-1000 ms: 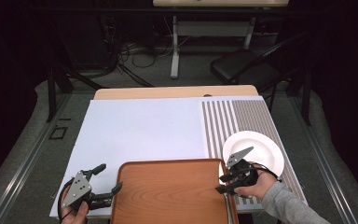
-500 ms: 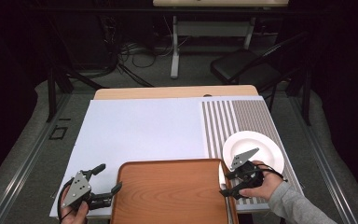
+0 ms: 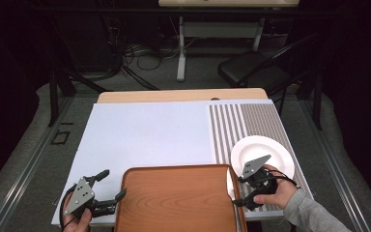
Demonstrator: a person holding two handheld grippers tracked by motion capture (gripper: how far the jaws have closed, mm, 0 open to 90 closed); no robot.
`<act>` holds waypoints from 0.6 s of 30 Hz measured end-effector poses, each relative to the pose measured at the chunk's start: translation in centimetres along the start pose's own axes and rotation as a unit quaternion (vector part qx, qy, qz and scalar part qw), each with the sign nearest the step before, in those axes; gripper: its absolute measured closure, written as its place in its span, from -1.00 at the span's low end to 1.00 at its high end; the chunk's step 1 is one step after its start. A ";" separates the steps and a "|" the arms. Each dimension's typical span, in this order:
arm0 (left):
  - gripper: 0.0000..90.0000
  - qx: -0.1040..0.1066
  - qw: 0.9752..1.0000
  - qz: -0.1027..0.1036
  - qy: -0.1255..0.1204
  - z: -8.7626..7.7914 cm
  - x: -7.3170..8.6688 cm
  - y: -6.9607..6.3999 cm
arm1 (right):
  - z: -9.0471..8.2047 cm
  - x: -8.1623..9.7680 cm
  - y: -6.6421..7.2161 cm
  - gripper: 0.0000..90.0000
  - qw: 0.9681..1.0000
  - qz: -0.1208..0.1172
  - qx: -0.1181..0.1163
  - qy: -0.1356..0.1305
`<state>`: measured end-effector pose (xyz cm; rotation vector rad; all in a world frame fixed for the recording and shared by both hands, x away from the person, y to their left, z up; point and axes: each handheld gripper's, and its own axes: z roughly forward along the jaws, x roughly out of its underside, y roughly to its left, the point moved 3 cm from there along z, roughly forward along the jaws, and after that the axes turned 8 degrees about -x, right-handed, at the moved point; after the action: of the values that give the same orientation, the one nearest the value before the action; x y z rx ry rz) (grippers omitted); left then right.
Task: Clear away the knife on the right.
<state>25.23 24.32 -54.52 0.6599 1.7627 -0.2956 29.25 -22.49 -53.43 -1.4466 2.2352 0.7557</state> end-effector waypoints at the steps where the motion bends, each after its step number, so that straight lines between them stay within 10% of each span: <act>1: -0.65 0.000 1.000 -0.001 0.000 0.0 0.0 0.0 | 0.0 0.0 0.0 -0.66 1.000 0.001 0.000 -0.001; 18: -0.65 -0.001 1.000 0.002 0.001 -0.1 0.0 -0.1 | -1.7 2.1 0.1 -0.66 1.000 -0.015 -0.003 0.023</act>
<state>25.14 24.31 -54.50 0.6619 1.7628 -0.2897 28.27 -24.99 -53.26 -1.5118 2.2413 0.7284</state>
